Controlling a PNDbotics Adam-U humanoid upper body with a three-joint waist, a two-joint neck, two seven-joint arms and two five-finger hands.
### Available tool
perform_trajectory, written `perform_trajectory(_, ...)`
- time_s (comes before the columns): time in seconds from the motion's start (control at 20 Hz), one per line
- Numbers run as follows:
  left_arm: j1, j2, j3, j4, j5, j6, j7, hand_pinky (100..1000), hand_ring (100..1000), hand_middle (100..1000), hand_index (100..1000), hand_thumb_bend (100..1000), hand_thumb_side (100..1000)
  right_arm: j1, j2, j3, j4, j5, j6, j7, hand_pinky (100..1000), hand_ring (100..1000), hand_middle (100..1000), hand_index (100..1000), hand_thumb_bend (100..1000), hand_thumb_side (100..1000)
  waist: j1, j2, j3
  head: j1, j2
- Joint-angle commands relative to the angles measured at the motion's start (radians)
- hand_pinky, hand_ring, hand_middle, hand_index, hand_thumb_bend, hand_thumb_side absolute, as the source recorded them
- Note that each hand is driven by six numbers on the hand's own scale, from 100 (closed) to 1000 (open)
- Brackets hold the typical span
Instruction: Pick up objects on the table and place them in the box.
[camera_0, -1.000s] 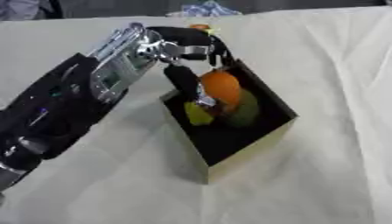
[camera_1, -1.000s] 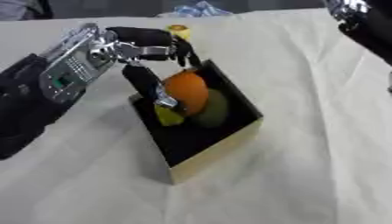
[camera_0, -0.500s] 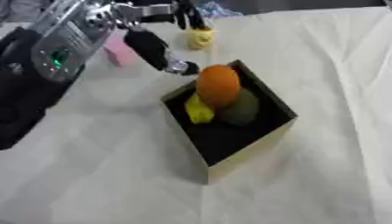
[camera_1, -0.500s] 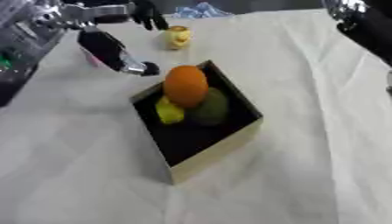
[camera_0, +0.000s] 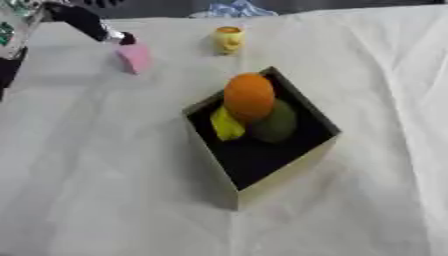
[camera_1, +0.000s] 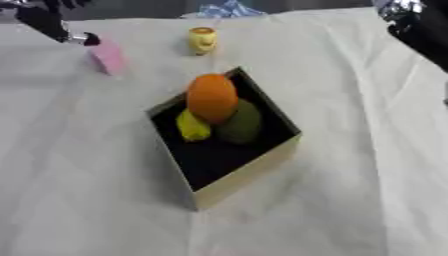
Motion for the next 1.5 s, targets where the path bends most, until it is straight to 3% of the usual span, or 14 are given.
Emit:
perform_trajectory(0.05,-0.045,-0.01,0.051,0.092,-0.047,-0.024,0.004,832,802,785,893,609,486,-0.022,-0.03,-0.01,-0.021,-0.002,0.0,-0.004,921,956,655,727,100,630,-0.002,-0.014,-0.004,0.011,-0.017)
perform_trajectory(0.55,-0.111,-0.07,0.145,0.279,-0.176,-0.02,0.038,829,800,765,880,696,513,-0.035,-0.035,-0.007,-0.018,-0.009,0.006,-0.005,921,955,651,721,100,639,0.004,0.013,-0.022,0.032,-0.042)
perform_trajectory(0.9,-0.133,-0.084,0.177,0.314,-0.312,0.059,0.117,838,810,778,886,716,506,-0.037,-0.035,-0.006,-0.02,-0.014,0.009,-0.004,921,955,649,718,100,641,0.007,0.024,-0.024,0.038,-0.05)
perform_trajectory(1.5,-0.136,-0.105,0.213,0.352,-0.257,0.103,0.148,799,766,724,865,632,514,-0.04,-0.028,-0.008,-0.025,-0.013,0.01,-0.01,922,956,650,717,100,642,0.004,0.033,-0.029,0.045,-0.061)
